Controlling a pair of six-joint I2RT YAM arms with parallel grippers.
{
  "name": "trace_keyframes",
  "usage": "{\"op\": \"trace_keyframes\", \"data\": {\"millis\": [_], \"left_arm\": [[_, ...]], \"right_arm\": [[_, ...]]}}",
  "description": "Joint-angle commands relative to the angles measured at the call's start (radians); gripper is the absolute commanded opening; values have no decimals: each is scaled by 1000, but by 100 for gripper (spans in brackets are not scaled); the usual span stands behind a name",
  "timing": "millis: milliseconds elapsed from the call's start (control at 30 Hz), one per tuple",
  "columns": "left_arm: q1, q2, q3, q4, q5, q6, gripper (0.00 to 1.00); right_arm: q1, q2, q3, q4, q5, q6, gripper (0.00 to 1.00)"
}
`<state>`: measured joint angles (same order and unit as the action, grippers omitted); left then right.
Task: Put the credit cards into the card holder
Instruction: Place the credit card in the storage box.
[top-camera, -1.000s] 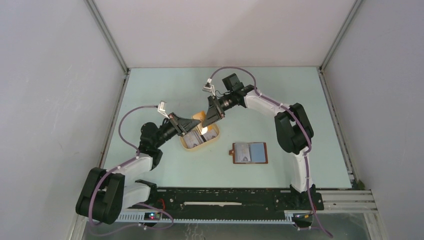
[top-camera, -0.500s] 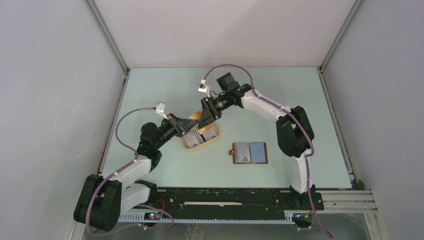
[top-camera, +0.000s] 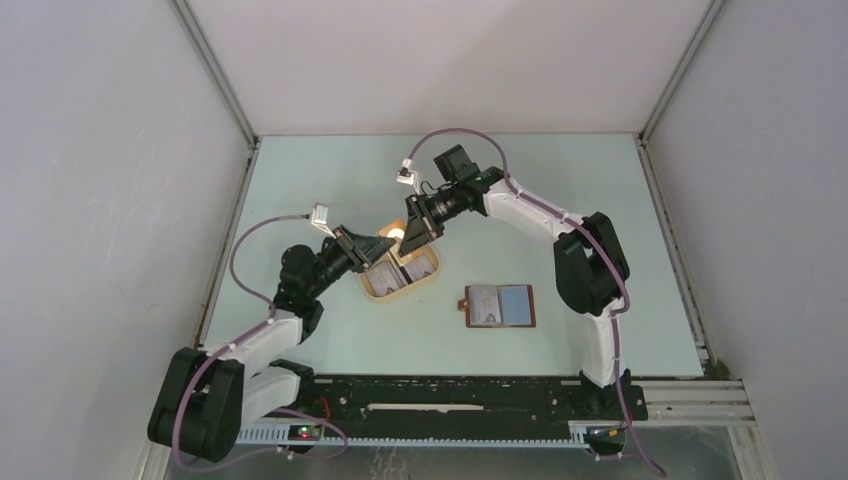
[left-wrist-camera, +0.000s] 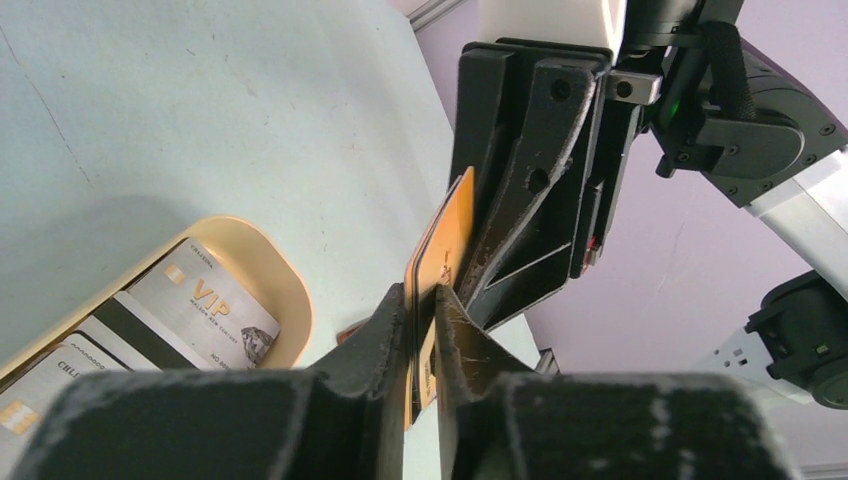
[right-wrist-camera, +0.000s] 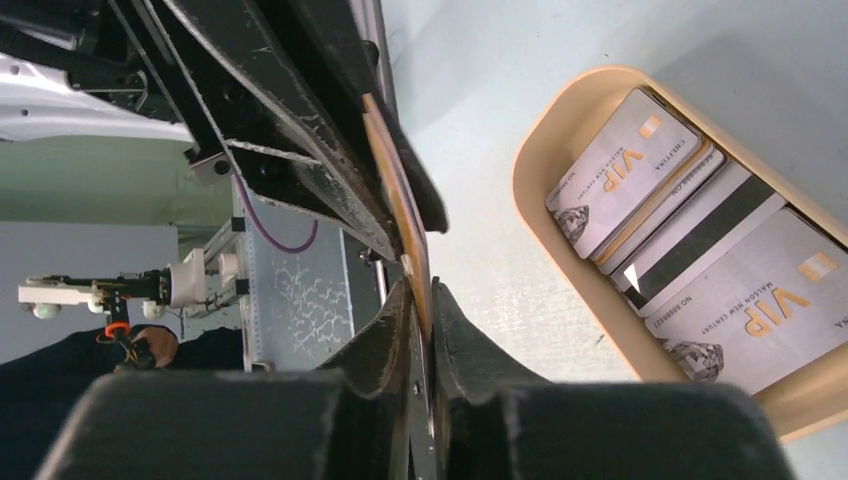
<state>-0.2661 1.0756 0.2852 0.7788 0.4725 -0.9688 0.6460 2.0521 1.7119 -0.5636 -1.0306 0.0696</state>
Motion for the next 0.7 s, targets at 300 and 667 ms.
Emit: {"op": "trace_keyframes", "data": {"millis": [300,667], "left_arm": [[3,61,-9,210,138,-61,42],[22,93,-10,248,159,-86,4]], "right_arm": [[-53,-44,-58,185,-283,127,0],[-56,-45,-55,145,-318,80,7]]}}
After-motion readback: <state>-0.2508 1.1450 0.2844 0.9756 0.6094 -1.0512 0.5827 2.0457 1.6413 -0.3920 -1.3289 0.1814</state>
